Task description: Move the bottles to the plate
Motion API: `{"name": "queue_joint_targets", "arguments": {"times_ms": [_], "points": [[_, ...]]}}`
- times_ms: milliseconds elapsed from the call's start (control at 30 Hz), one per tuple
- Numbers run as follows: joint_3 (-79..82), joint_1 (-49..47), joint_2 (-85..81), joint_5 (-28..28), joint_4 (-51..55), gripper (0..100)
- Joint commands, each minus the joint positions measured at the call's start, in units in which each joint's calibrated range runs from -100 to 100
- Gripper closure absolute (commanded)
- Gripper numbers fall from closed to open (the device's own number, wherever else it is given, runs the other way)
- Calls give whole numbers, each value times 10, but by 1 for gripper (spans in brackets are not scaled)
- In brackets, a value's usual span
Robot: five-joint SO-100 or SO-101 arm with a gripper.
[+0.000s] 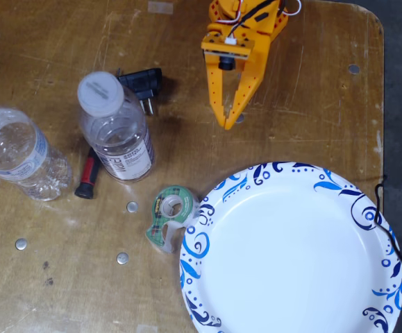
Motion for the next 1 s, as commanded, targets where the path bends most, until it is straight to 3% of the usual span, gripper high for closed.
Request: {"name": "queue_joint_targets", "arguments": {"times_ms": [0, 433, 567, 967], "points": [[4, -60, -7, 5, -49, 99], [4, -140, -7, 3, -50, 99], [4, -116, -7, 2, -70, 99], [4, 40, -7, 6, -298, 99]]}}
